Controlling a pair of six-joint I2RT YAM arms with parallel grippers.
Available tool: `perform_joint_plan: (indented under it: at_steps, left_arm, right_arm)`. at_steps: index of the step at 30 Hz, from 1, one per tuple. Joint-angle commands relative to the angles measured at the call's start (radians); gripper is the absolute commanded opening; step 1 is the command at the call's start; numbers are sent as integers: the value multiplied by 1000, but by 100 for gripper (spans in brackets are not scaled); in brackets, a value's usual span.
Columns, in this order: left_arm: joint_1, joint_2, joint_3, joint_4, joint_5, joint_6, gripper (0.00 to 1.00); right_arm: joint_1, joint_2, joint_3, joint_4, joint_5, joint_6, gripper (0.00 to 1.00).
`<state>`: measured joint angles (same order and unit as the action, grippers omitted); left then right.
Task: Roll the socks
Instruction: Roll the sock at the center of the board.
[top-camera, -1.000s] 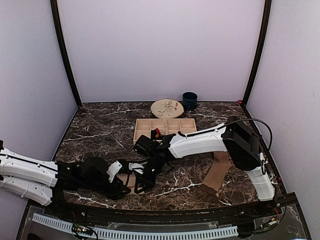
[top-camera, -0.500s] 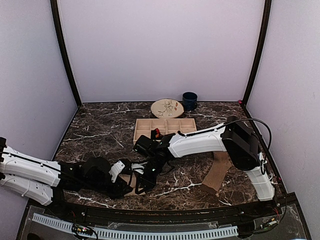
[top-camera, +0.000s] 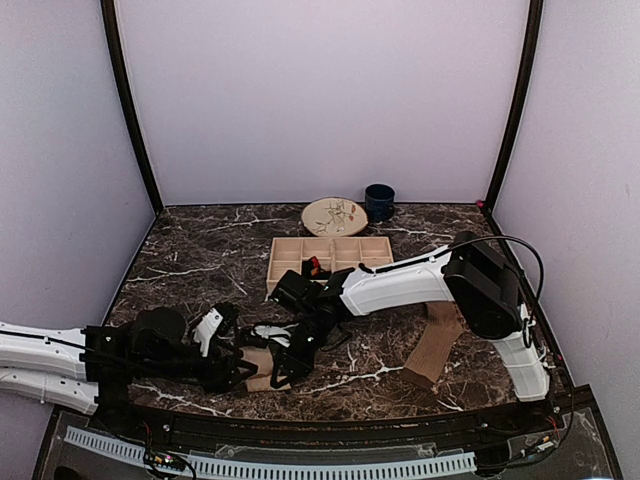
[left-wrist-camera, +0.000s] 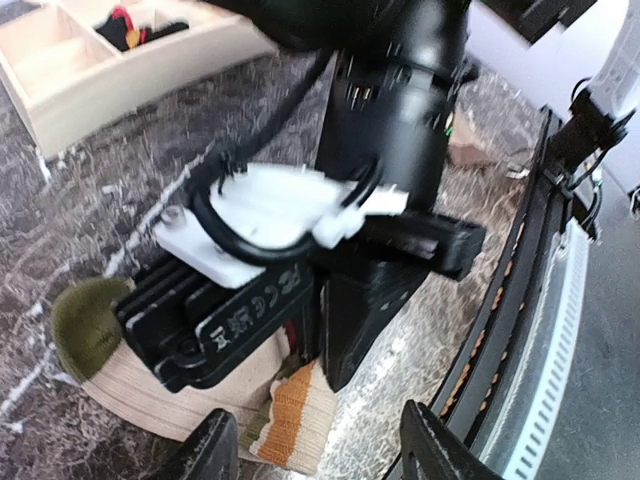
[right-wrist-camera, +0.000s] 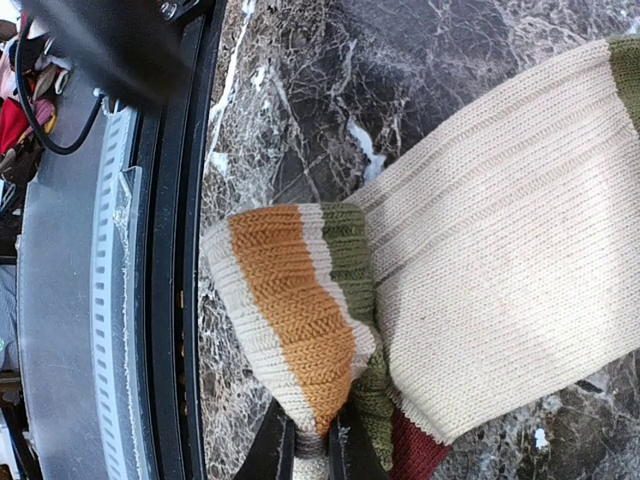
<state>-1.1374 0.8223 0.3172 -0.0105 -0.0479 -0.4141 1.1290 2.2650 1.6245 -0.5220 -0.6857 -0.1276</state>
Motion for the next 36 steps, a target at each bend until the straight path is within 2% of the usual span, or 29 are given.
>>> perform_joint_plan:
  at_steps: [1, 9, 12, 18, 28, 36]
  left_arm:
    - [-5, -35, -29, -60, -12, -22, 59]
    - [-16, 159, -18, 24, 4, -32, 57]
    - [-24, 154, -23, 31, 5, -40, 53]
    - [-39, 134, -41, 32, -9, -59, 52]
    - [-73, 223, -32, 62, -73, -101, 52]
    - [-82, 207, -38, 88, -105, -113, 52]
  right_arm:
    - [-7, 42, -58, -60, 89, 17, 0]
    - [-22, 65, -17, -103, 52, 4, 0]
    - [-26, 72, -13, -110, 41, 0, 0]
    - [-30, 67, -13, -101, 26, 2, 0]
    - [-40, 65, -39, -73, -7, 3, 0]
    - [-40, 65, -39, -77, -17, 0, 0]
